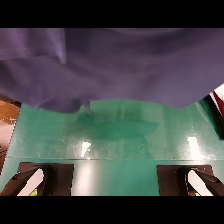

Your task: Fold the shirts.

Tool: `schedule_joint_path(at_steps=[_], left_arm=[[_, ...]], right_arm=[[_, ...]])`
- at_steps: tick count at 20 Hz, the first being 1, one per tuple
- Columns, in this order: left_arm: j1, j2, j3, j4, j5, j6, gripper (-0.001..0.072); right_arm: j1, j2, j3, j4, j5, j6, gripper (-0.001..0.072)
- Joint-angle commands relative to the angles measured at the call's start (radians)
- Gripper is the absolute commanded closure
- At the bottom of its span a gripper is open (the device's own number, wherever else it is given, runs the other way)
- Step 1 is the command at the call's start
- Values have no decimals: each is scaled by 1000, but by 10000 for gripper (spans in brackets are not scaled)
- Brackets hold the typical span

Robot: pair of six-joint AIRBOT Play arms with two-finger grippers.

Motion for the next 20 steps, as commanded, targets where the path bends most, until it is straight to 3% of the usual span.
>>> schedule_joint_path(at_steps=[1, 4, 7, 13, 15, 17, 20], left_arm=[[1, 57, 59, -61, 56, -9, 679], [1, 60, 50, -31, 51, -8, 680], [1, 55, -164, 21, 35, -9, 680], [-33, -163, -606, 32, -67, 6, 679], [-109, -291, -669, 50, -73, 66, 679], [-192, -434, -679, 146, -13, 125, 679], [-229, -618, -674, 197, 173, 123, 679]], right_arm=[[-8, 32, 53, -28, 2, 8, 695], [-77, 90, -60, -82, 10, 39, 696], [-126, 39, -145, -68, 93, 54, 696], [37, -317, -264, -128, 238, 54, 696], [82, -445, -300, -163, 238, 54, 696], [103, -570, -312, -163, 232, 54, 696], [107, -723, -289, -156, 158, 54, 696]])
